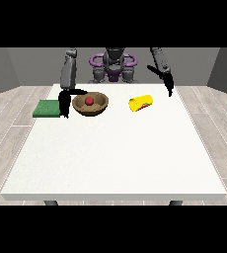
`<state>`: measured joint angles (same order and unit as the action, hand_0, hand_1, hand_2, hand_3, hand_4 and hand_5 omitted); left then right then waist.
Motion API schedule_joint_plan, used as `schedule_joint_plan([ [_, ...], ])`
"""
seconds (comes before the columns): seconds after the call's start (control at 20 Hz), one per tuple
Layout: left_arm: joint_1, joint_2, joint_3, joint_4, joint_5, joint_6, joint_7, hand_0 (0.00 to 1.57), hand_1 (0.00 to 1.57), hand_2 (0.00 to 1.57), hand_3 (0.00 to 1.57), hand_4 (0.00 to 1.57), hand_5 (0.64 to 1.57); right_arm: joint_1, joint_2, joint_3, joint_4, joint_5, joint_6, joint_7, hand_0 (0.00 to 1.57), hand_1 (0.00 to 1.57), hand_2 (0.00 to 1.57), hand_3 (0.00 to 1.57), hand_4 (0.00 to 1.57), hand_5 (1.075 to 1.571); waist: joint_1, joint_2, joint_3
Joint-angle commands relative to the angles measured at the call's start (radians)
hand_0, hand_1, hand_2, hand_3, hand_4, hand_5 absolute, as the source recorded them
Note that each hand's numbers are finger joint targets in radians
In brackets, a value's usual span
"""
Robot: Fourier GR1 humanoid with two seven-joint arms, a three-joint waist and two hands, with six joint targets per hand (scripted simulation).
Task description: Pick the cup and pour the ball into the bowl, then pick the bowl and place it on the pad
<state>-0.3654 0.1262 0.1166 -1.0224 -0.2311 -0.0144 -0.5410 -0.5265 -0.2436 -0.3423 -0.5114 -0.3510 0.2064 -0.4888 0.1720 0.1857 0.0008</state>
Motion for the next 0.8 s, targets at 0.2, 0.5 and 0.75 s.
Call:
schedule_joint_plan([
  [0.2,0.007,0.043,0.008,-0.062,0.029,-0.052,0.006,0.00,0.00,0.00,0.00,0.00,0.694,-0.086,0.046,-0.016,0.061,-0.022,-0.072,-0.009,0.00,0.00,0.00,0.00,0.00,1.569,0.028,0.045,-0.0002],
  [0.5,-0.037,0.026,-0.041,-0.124,0.003,-0.056,-0.017,0.00,0.00,0.00,0.00,0.00,0.701,0.050,-0.003,0.112,0.131,0.169,-0.247,0.011,1.57,1.57,1.57,1.57,1.01,1.532,0.140,0.141,-0.0032],
  [0.75,-0.098,0.021,-0.070,-0.151,-0.015,-0.060,-0.018,0.00,0.00,0.00,0.00,0.00,0.711,0.142,-0.160,0.216,0.091,0.372,-0.459,-0.047,1.57,1.57,1.57,1.57,1.30,1.565,0.202,0.226,-0.0103],
])
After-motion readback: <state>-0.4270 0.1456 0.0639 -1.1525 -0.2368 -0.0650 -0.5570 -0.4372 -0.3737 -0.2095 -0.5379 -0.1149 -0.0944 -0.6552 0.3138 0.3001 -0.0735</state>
